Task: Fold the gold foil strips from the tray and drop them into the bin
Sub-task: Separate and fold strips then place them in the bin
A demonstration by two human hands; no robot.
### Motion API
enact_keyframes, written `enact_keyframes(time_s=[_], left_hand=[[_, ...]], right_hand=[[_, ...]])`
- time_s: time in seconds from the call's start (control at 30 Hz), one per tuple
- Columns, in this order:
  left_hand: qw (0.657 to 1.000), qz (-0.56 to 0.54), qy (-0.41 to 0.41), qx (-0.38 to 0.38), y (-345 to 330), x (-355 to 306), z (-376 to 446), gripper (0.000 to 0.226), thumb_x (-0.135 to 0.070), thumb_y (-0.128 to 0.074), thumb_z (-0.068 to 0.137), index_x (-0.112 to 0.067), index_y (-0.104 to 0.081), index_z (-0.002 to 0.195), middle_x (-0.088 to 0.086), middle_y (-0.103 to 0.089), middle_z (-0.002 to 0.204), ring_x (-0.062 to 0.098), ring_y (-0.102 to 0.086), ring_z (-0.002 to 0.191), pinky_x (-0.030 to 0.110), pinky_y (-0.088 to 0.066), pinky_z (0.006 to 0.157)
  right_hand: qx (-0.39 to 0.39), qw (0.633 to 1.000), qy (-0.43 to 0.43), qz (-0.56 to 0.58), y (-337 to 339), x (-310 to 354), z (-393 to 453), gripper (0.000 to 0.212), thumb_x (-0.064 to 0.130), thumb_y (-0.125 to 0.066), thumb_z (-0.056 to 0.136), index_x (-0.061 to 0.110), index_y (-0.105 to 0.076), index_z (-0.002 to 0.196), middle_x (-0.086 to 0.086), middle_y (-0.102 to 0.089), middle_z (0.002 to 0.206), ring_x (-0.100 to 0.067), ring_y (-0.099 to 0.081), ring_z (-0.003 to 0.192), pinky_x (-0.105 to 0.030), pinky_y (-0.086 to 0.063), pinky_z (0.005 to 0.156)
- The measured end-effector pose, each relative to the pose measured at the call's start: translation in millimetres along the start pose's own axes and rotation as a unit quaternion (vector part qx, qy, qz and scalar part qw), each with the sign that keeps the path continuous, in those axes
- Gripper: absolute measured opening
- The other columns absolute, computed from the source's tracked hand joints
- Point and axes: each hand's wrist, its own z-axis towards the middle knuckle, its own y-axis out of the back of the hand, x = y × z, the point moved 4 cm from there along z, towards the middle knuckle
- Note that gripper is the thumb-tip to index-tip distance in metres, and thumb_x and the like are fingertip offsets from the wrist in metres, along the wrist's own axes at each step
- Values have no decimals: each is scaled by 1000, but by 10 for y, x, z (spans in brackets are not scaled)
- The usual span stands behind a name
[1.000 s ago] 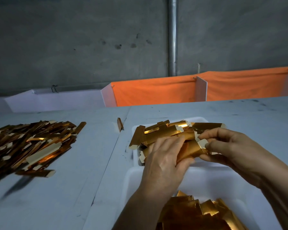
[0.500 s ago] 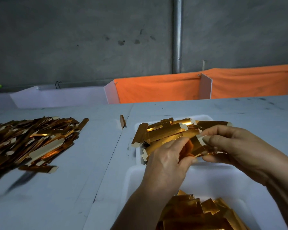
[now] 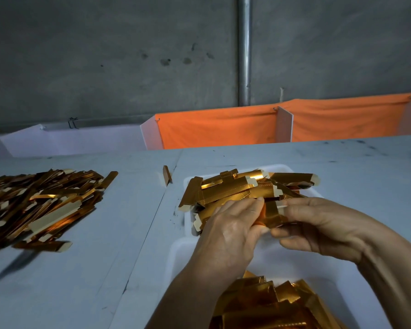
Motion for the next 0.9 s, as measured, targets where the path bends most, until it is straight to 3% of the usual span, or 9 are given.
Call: enact_keyframes(time_s=[0.1, 0.2, 0.3, 0.4, 0.47, 0.57, 0.63, 0.8, 0.9], left_hand=[[999, 23, -6, 21, -21, 27, -3, 50, -29, -48, 97, -18, -36, 144, -4, -47, 141, 10, -35, 131, 25, -27, 108], [998, 39, -5, 50, -45, 38, 16, 50, -28, -48, 97, -18, -36, 144, -3, -47, 142, 12, -35, 132, 25, -23, 108], [996, 59, -17, 71, -81, 19, 33, 49, -26, -49, 97, -16, -38, 144, -1, -47, 142, 14, -37, 133, 27, -23, 108], [994, 80, -64, 26, -37, -56, 45, 36, -12, -68, 82, -8, -65, 118, 4, -70, 111, 19, -64, 105, 31, -49, 90], [995, 64, -73, -29, -23, -47, 27, 30, -11, -72, 74, -7, -72, 104, 3, -73, 97, 20, -69, 91, 34, -54, 79], [1000, -16, 11, 3, 5, -3, 13, 41, -25, -64, 88, -19, -59, 128, -4, -62, 124, 11, -53, 116, 30, -43, 97], [996, -59, 69, 24, -17, 83, -15, 50, -34, -62, 89, -30, -47, 137, -13, -50, 131, 4, -40, 121, 24, -38, 100], [982, -133, 131, 20, -5, 119, -25, 42, -33, -68, 84, -40, -54, 123, -26, -51, 113, -5, -44, 105, 8, -42, 84], [969, -192, 153, 6, -3, 150, -42, 35, -31, -71, 81, -52, -56, 106, -32, -54, 101, -11, -49, 100, 1, -42, 78]], right_hand=[[12, 1000, -9, -15, -6, -51, 63, 13, 5, -59, 83, 5, -71, 80, -11, -66, 72, -11, -60, 52, -21, -52, 42], [-16, 996, 3, -85, 56, -66, 113, 21, 0, -50, 93, 7, -61, 77, -7, -57, 62, -8, -49, 44, -17, -42, 38], [-29, 989, 17, -145, 93, -68, 119, 26, -1, -50, 93, 9, -62, 72, -9, -53, 62, -9, -46, 44, -17, -39, 40], [-27, 991, 10, -127, 110, -84, 111, 20, 0, -49, 94, 4, -66, 85, -8, -56, 60, -8, -48, 43, -17, -40, 39], [-7, 996, 0, -84, 89, -97, 105, 16, 1, -49, 94, 3, -65, 92, -6, -57, 59, -8, -49, 43, -16, -40, 38], [-3, 999, 9, -50, 66, -89, 107, 11, 5, -54, 92, 7, -64, 88, -6, -56, 59, -8, -49, 43, -15, -41, 38], [-19, 997, 26, -68, 75, -72, 108, 10, 6, -55, 92, 8, -62, 86, -6, -56, 59, -7, -49, 43, -15, -41, 39], [-9, 996, 49, -75, 71, -27, 83, 5, 14, -63, 82, 9, -65, 84, -8, -59, 64, -10, -53, 48, -18, -46, 43], [4, 996, 63, -59, 43, -1, 69, 15, 18, -67, 73, 10, -66, 86, -9, -62, 67, -12, -56, 52, -19, -49, 46]])
